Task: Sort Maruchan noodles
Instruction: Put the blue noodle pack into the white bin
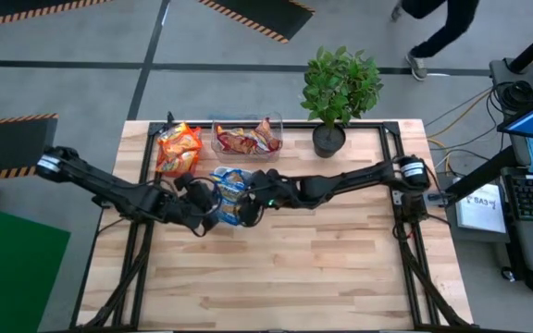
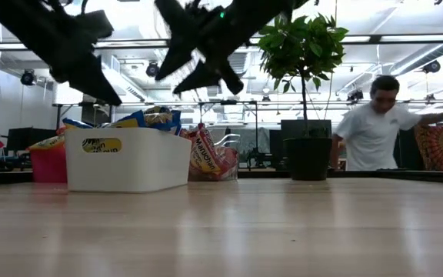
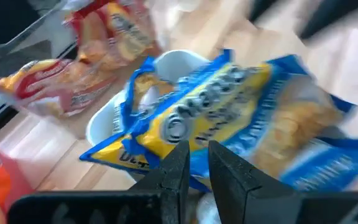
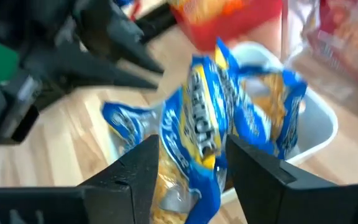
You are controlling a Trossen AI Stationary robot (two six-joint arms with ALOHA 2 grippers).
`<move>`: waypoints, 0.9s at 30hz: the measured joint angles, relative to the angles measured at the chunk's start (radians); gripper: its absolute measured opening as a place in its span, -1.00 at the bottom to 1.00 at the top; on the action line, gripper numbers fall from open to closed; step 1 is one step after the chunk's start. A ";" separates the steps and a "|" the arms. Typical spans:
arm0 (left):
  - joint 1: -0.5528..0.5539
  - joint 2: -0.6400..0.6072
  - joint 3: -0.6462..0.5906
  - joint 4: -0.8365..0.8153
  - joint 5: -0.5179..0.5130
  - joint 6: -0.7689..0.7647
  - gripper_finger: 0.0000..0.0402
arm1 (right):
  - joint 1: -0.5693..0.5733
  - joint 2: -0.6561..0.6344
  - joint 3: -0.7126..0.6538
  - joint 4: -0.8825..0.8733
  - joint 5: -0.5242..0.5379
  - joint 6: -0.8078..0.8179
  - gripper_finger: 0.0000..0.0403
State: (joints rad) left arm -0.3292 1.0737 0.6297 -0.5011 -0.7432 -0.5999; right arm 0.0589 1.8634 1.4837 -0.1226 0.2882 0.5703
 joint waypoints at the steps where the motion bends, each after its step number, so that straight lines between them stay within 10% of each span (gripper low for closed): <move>1: -0.009 -0.001 0.013 -0.013 0.019 0.021 -0.80 | 0.000 -0.011 0.000 0.001 0.000 -0.013 -0.13; 6: -0.048 0.008 -0.011 0.074 0.178 0.162 -0.80 | 0.000 -0.010 -0.007 0.035 0.002 -0.077 -0.27; 15: -0.036 0.046 -0.129 0.246 0.102 0.101 -0.80 | -0.005 0.143 -0.029 0.128 0.056 -0.099 -0.89; 27: -0.043 -0.037 -0.033 0.217 0.104 0.259 -0.80 | -0.009 0.072 -0.029 0.089 0.053 -0.180 -0.94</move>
State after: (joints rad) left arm -0.3725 1.0363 0.5965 -0.2843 -0.6389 -0.3414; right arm 0.0498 1.9353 1.4544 -0.0335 0.3408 0.3900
